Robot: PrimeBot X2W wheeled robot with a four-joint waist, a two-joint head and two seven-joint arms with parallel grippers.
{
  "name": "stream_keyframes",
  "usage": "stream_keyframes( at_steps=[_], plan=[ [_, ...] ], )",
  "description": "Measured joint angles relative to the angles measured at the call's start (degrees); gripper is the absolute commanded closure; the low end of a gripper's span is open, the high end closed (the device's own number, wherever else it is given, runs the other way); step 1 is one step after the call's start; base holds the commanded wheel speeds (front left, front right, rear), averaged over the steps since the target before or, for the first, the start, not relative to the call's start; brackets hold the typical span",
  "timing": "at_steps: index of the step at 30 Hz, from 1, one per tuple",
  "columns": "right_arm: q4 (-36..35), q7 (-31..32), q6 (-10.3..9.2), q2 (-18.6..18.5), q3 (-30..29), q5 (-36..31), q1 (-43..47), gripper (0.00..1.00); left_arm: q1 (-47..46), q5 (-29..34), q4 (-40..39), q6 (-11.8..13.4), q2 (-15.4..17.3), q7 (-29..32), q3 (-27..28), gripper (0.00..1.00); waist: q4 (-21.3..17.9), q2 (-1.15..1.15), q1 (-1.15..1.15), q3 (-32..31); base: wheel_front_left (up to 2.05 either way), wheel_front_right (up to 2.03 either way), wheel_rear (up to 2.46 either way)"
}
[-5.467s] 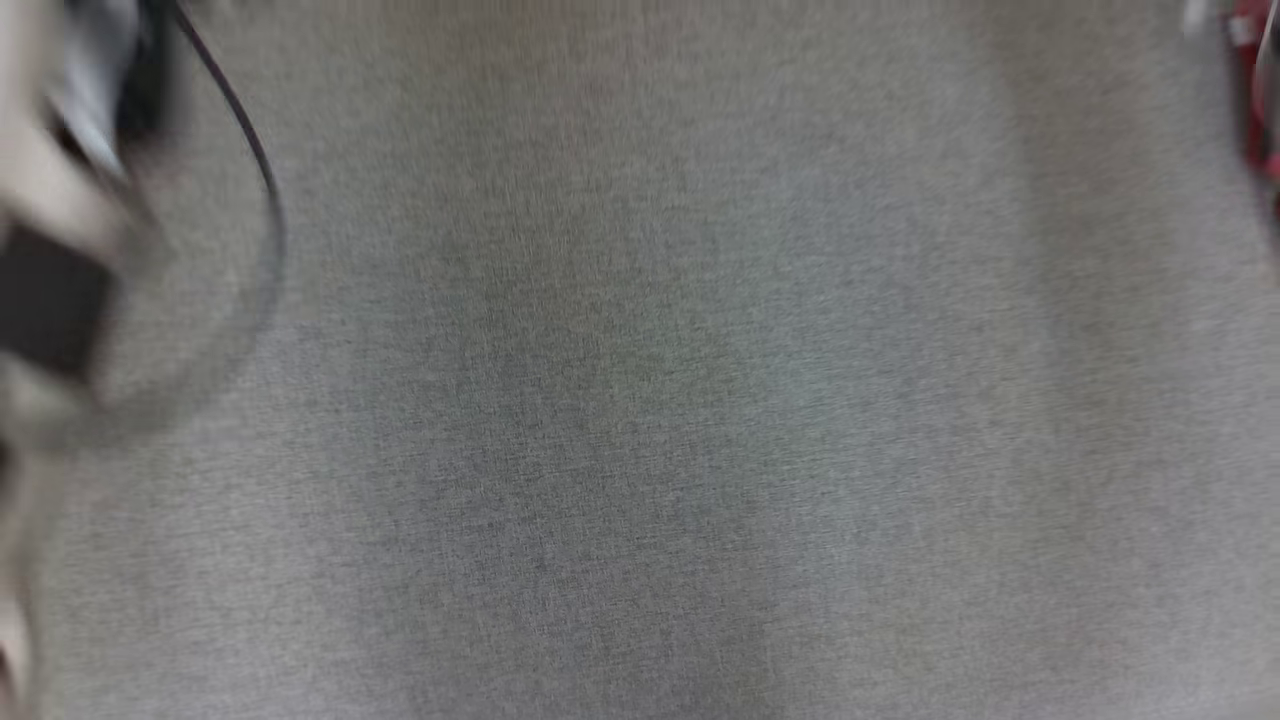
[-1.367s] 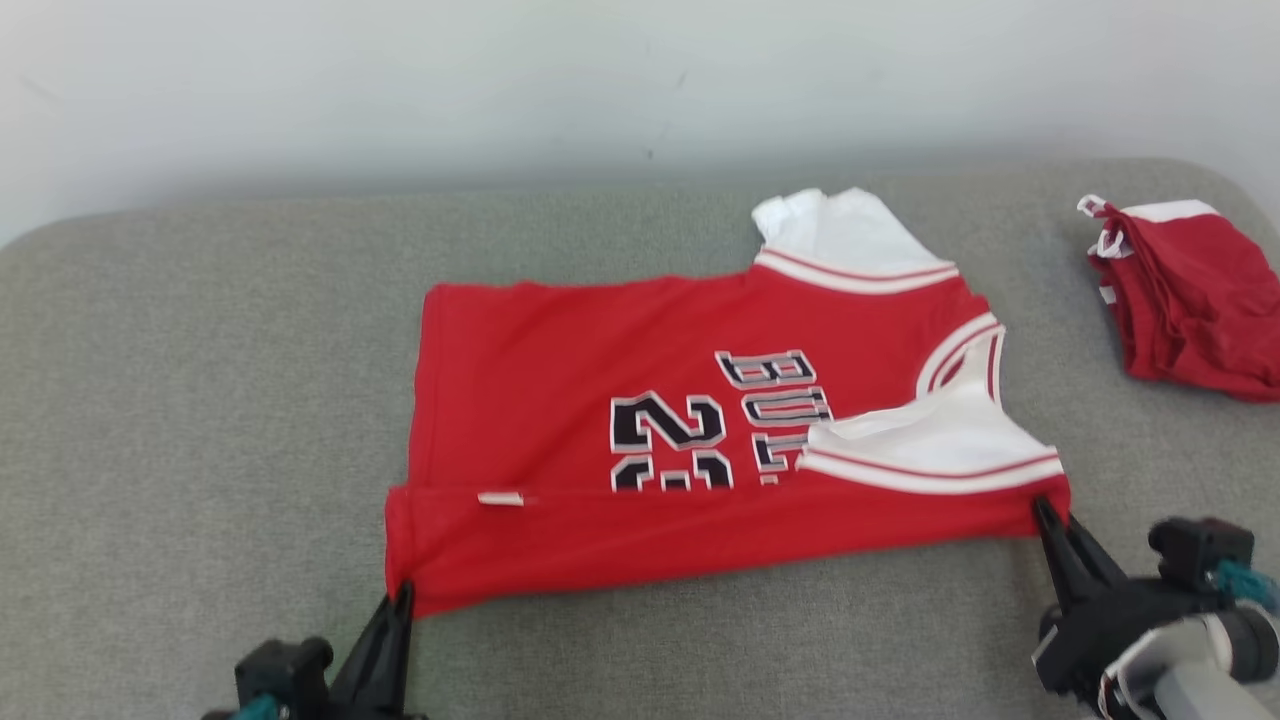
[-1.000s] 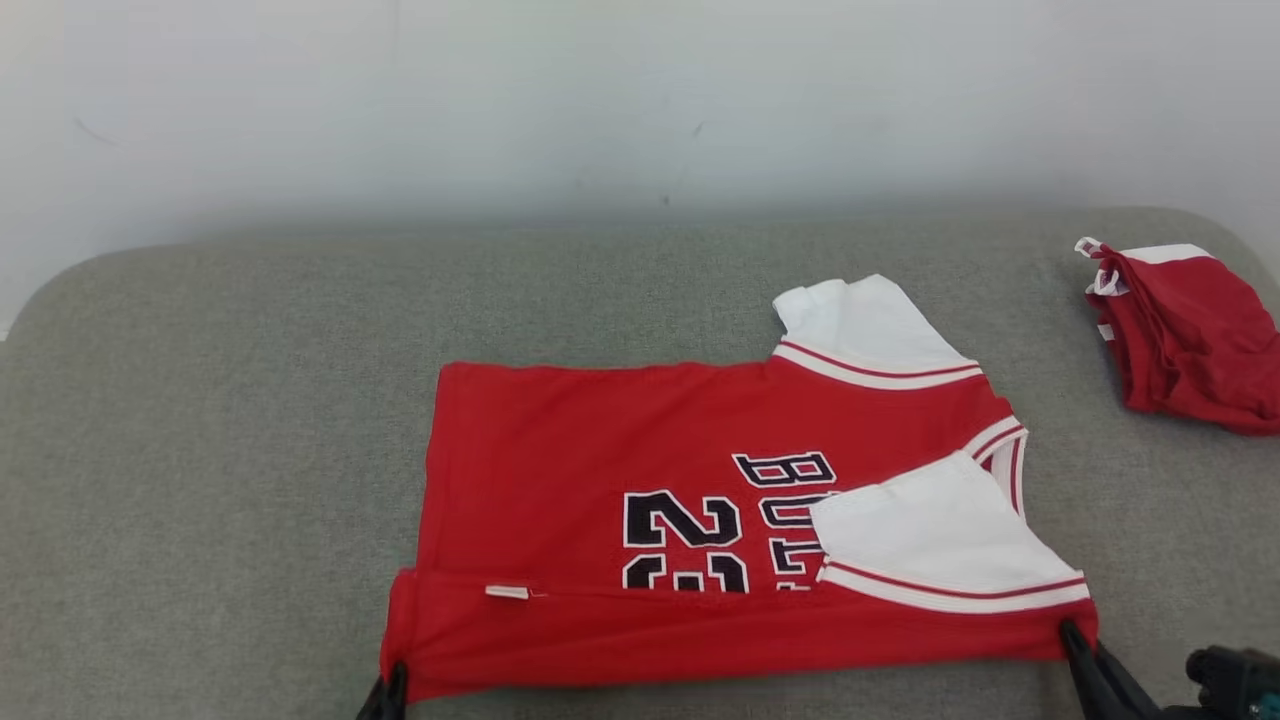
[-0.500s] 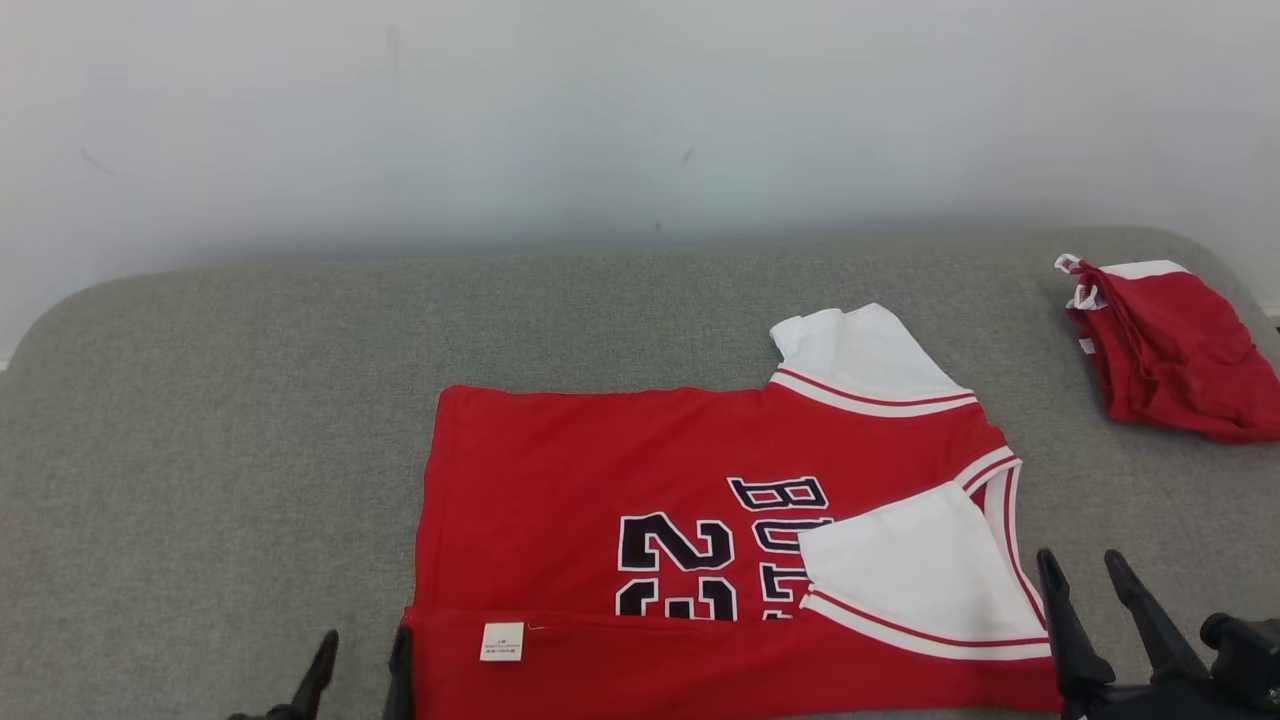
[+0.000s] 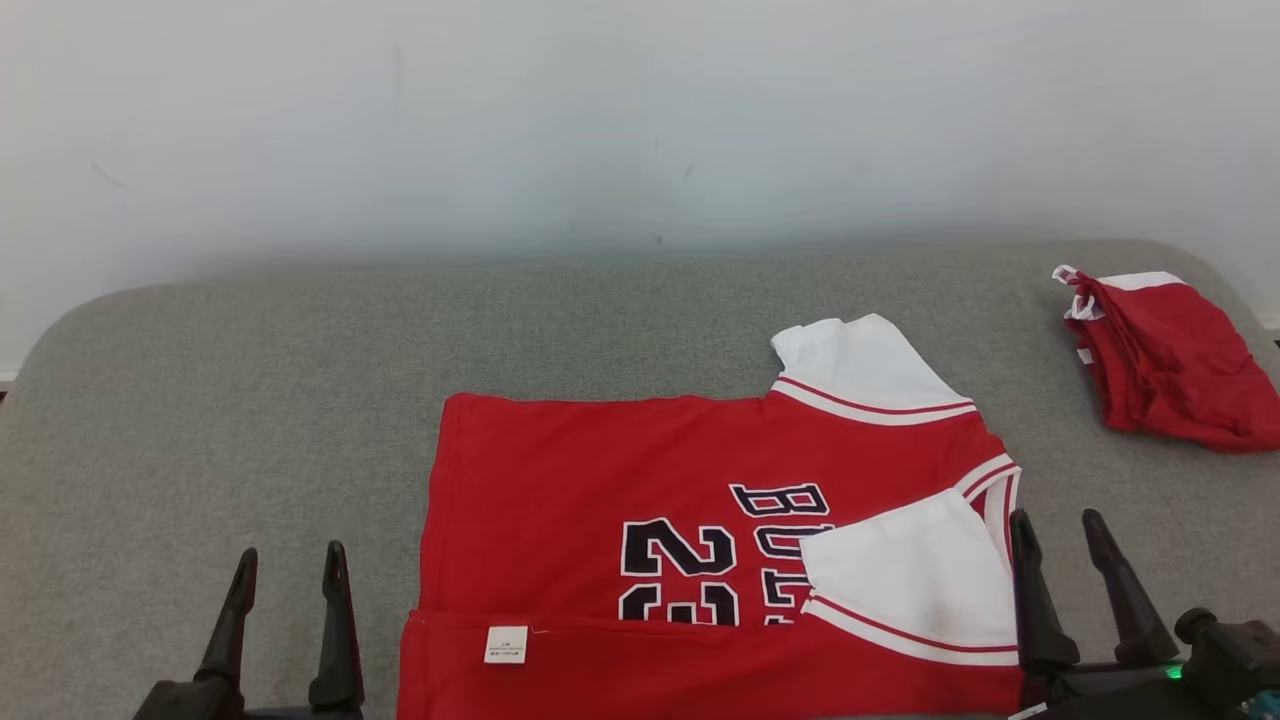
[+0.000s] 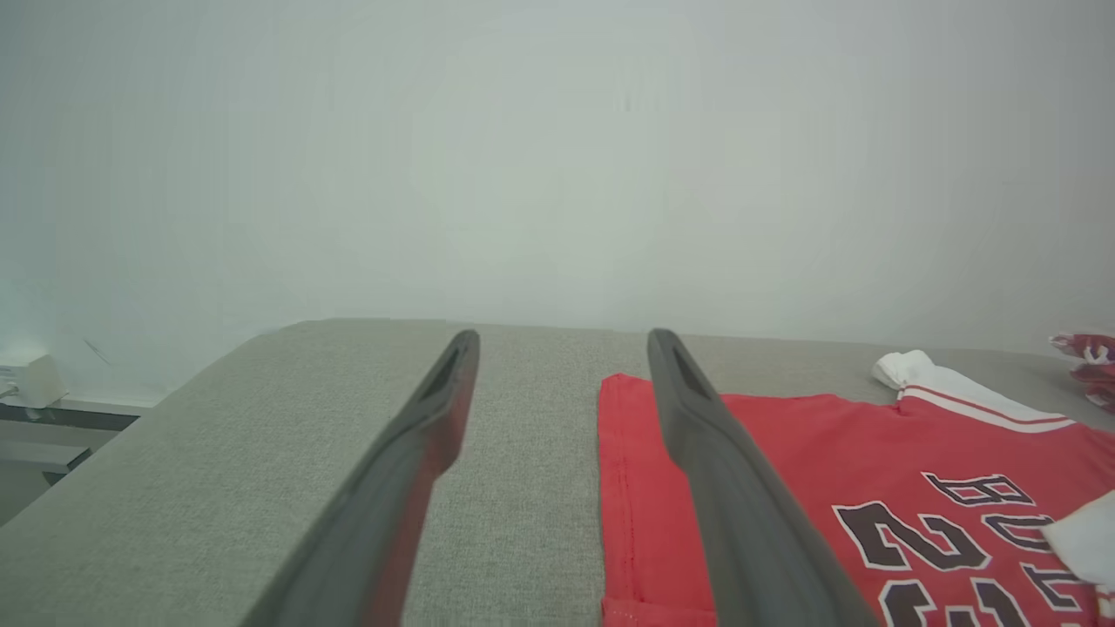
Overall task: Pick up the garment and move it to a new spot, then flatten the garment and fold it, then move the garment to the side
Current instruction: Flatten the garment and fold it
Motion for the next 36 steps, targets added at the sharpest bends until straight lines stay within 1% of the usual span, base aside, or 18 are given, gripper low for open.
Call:
stream_keyframes(
  at_steps=[6,10,20,22,24,29,32,36],
  plan=[
    [1.04,-0.57,0.00,1.32,0.60,-0.59,1.24,0.00,0.67,0.65,0.79,-2.05,-0.29,0.00,0.55,0.00,0.45,0.00,0.00,0.08,0.00,0.00,0.00],
    [1.65,-0.65,0.00,1.96,0.34,-0.59,1.97,0.00,1.98,1.32,1.53,-2.97,-0.31,0.00,1.00,0.00,0.38,0.00,0.00,0.26,0.00,0.00,0.00],
    [2.74,-0.81,0.00,2.00,0.45,-0.63,2.37,0.00,2.94,2.56,1.99,-3.60,-1.02,0.00,2.42,0.00,0.31,0.00,0.00,0.61,0.00,0.00,0.00],
    [3.92,0.38,0.00,1.67,0.81,-0.43,1.49,0.00,2.75,2.56,2.68,-4.04,-0.93,0.00,2.60,0.00,0.19,0.00,0.00,0.99,0.00,0.00,0.00],
    [4.67,1.34,0.00,1.07,1.10,0.33,-0.83,0.00,1.44,2.53,3.59,-4.57,-0.49,0.00,2.78,0.00,0.01,0.00,0.00,1.52,0.00,0.00,0.00],
    [8.01,5.99,0.00,-2.58,2.12,0.33,-9.72,0.00,-6.52,1.68,6.25,-6.64,2.47,1.25,2.86,0.00,-0.47,0.00,0.00,3.53,0.00,0.00,0.00],
    [10.57,8.81,0.00,-4.99,2.65,0.85,-16.30,0.00,-13.27,0.51,8.34,-8.11,4.01,4.74,0.88,0.00,-0.53,0.00,0.01,5.34,0.00,0.00,0.00],
    [15.61,13.49,0.00,-7.56,3.91,1.51,-26.13,0.00,-23.56,-4.42,12.85,-9.12,5.38,11.35,-2.19,0.00,-0.38,0.01,0.02,8.48,0.00,0.00,0.00]
  ],
)
